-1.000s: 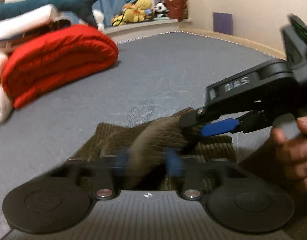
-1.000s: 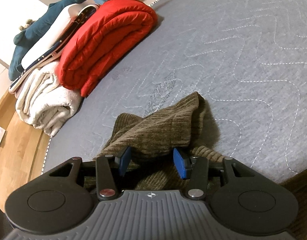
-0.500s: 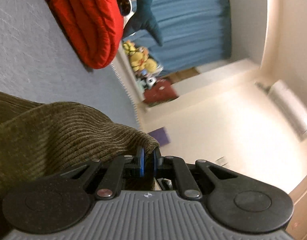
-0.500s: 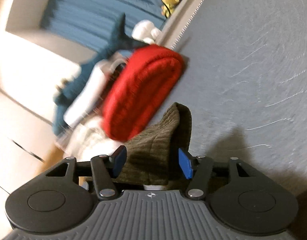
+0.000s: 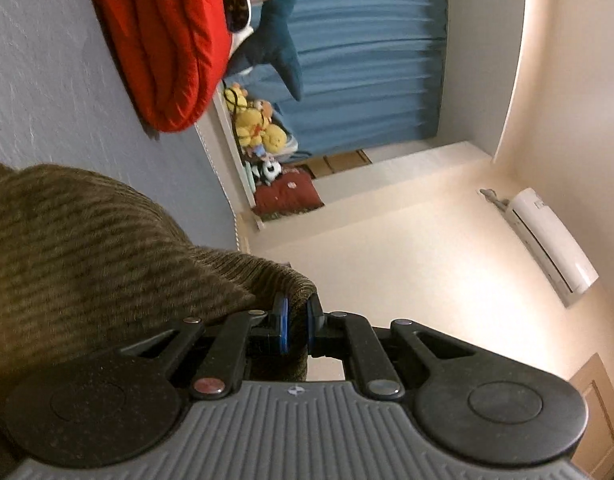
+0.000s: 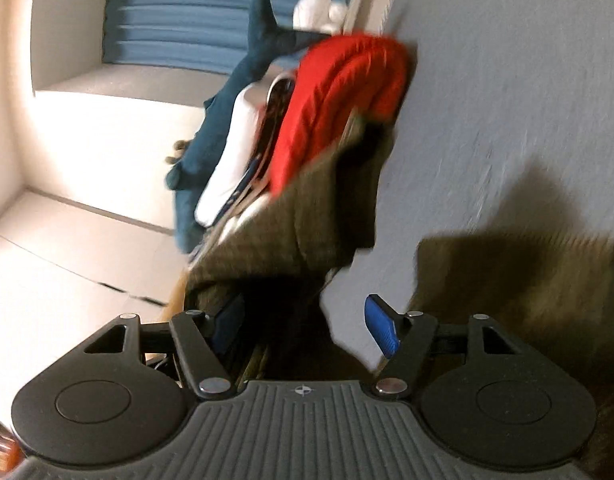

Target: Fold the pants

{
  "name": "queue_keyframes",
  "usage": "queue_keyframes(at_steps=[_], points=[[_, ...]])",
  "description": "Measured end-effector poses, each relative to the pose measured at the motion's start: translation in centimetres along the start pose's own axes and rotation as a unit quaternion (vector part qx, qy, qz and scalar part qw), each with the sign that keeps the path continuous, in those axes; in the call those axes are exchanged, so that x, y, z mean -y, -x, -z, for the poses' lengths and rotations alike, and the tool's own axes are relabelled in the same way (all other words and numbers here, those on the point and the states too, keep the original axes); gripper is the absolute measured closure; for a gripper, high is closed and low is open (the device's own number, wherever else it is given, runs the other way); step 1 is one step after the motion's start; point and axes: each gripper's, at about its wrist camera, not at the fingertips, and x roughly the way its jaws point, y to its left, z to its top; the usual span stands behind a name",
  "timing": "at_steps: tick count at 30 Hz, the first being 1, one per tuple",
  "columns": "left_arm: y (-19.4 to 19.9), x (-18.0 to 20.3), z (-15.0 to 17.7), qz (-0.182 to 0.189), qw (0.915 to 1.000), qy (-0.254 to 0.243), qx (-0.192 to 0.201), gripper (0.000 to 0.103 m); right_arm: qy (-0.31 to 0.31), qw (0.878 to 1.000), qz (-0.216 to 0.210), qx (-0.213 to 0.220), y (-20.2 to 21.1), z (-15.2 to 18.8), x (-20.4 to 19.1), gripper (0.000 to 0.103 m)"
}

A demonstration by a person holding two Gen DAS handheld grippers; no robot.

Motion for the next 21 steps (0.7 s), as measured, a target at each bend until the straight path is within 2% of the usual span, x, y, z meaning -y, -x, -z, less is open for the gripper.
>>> queue_keyframes(at_steps=[3,4,5,6,7,10,15,18,21], points=[[-0.2,0.0,0.2,0.001,1.0,-0.001,-0.004,0.095,-0.024,1.0,-0.013,-0.007,-0.1,0.0,0.4,0.033],[0.0,-0.1,0.2,-0.001,1.0,0.002,-0.003,0.095,-0.041,0.999,-0.02,-0.013,-0.2,-0.1,0.8,0.037],[0.0,-0.4,0.1,-0.004,1.0,0.007,-0.002,0.095,-0.052,0.998,-0.032,-0.018,-0.3,-0.2,1.0,0.051],[-0.1,-0.5,-0.1,-0.005,0.9999,0.01,0.0,0.095,-0.058,0.997,-0.047,-0.025,-0.3,-0.2,1.0,0.06],[0.0,-0.4,0.0,-0.002,0.9999,0.012,0.0,0.095,-0.059,0.996,-0.055,-0.027,-0.6,-0.3,0.7,0.074],[0.1,-0.1,0.0,0.003,1.0,0.005,0.0,0.095,-0.048,0.996,-0.067,-0.033,-0.8,-0.3,0.0,0.088],[0.6,0.0,0.3,0.001,1.0,0.0,0.002,0.095,-0.014,0.998,-0.054,-0.011,-0.4,-0.5,-1.1,0.092],[0.4,0.3,0.2,-0.02,0.9996,-0.021,-0.003,0.094,0.012,0.999,-0.033,0.028,0.8,-0.9,-2.0,0.093],[-0.2,1.8,0.4,-0.057,0.9951,-0.08,-0.009,0.081,0.039,0.997,-0.018,0.065,2.1,-2.0,-3.2,0.094]])
